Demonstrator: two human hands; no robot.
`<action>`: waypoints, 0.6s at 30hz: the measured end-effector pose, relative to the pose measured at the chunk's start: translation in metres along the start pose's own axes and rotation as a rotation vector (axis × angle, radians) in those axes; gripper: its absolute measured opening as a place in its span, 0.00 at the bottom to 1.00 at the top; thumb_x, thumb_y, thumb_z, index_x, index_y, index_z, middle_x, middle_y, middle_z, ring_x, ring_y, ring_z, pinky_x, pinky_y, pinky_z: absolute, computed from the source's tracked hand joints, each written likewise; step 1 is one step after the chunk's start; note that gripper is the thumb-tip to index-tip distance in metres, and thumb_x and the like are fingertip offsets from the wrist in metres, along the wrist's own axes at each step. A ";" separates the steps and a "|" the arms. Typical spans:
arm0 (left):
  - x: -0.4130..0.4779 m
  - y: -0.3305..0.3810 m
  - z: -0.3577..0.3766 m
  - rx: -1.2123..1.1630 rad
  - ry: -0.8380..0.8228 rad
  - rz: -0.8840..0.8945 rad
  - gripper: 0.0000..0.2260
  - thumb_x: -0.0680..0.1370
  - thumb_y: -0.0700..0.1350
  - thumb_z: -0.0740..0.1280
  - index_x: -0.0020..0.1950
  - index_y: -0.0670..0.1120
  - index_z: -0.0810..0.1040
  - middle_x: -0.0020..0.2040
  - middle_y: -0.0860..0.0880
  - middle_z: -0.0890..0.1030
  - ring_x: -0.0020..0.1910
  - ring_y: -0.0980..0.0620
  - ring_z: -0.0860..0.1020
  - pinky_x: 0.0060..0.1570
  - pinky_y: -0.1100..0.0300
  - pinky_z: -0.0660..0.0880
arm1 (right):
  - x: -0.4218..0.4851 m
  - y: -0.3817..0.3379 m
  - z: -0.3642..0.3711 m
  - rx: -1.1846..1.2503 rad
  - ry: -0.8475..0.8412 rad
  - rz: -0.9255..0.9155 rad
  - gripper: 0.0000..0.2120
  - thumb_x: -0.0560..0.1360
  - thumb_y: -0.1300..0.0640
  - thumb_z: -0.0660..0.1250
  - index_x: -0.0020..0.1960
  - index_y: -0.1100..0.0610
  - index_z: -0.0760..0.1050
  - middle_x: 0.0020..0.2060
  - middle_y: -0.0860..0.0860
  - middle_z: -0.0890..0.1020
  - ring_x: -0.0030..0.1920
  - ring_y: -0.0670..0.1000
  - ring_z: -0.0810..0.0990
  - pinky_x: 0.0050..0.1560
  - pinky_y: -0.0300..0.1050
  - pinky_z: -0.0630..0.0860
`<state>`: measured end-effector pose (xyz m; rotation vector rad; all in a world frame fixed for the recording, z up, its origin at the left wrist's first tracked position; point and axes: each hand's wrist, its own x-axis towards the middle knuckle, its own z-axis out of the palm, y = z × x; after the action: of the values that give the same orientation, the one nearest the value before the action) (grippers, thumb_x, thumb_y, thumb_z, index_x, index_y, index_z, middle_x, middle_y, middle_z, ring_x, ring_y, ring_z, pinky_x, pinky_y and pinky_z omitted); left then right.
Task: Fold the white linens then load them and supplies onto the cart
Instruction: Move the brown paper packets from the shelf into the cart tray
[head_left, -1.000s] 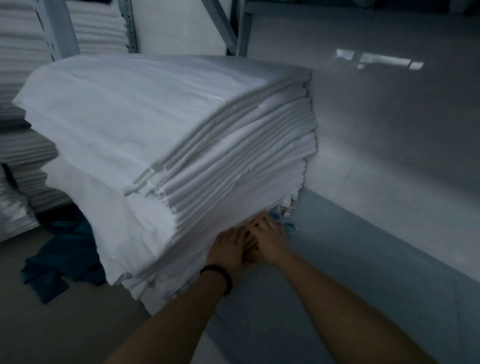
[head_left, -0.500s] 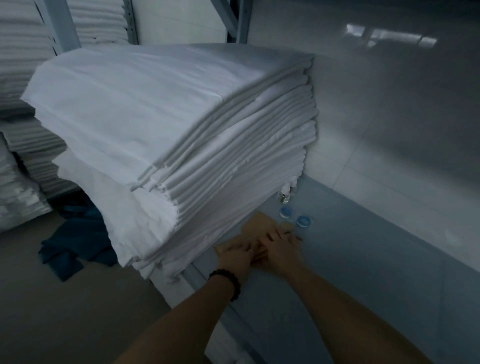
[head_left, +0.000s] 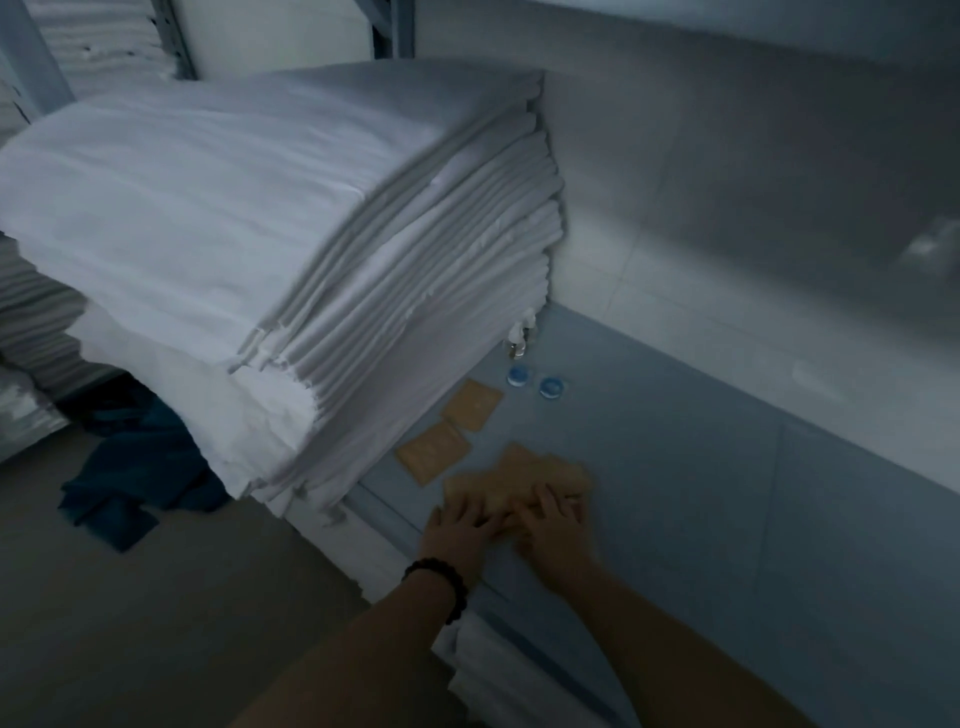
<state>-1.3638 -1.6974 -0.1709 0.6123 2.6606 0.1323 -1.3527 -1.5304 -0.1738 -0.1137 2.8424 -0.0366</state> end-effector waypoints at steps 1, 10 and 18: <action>-0.005 0.003 0.003 0.007 -0.005 0.005 0.25 0.83 0.46 0.50 0.78 0.59 0.46 0.79 0.48 0.49 0.77 0.43 0.45 0.73 0.43 0.47 | -0.006 0.001 0.004 0.005 -0.007 0.007 0.29 0.80 0.45 0.57 0.78 0.44 0.52 0.78 0.55 0.47 0.77 0.54 0.43 0.73 0.61 0.43; -0.026 0.016 0.023 0.030 0.048 0.038 0.29 0.81 0.38 0.53 0.78 0.57 0.47 0.79 0.47 0.42 0.77 0.43 0.39 0.74 0.41 0.41 | -0.049 0.007 0.029 0.045 0.005 0.061 0.27 0.81 0.45 0.55 0.78 0.45 0.51 0.78 0.54 0.47 0.78 0.54 0.42 0.73 0.62 0.39; -0.032 0.038 0.034 0.045 0.086 0.091 0.27 0.82 0.44 0.53 0.78 0.58 0.48 0.79 0.48 0.40 0.77 0.42 0.37 0.71 0.40 0.35 | -0.083 0.010 0.048 0.109 0.072 0.205 0.26 0.81 0.44 0.51 0.77 0.42 0.49 0.78 0.52 0.48 0.78 0.53 0.43 0.72 0.63 0.36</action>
<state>-1.3082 -1.6776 -0.1832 0.7592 2.7258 0.1274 -1.2606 -1.5140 -0.1960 0.2063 2.9007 -0.1545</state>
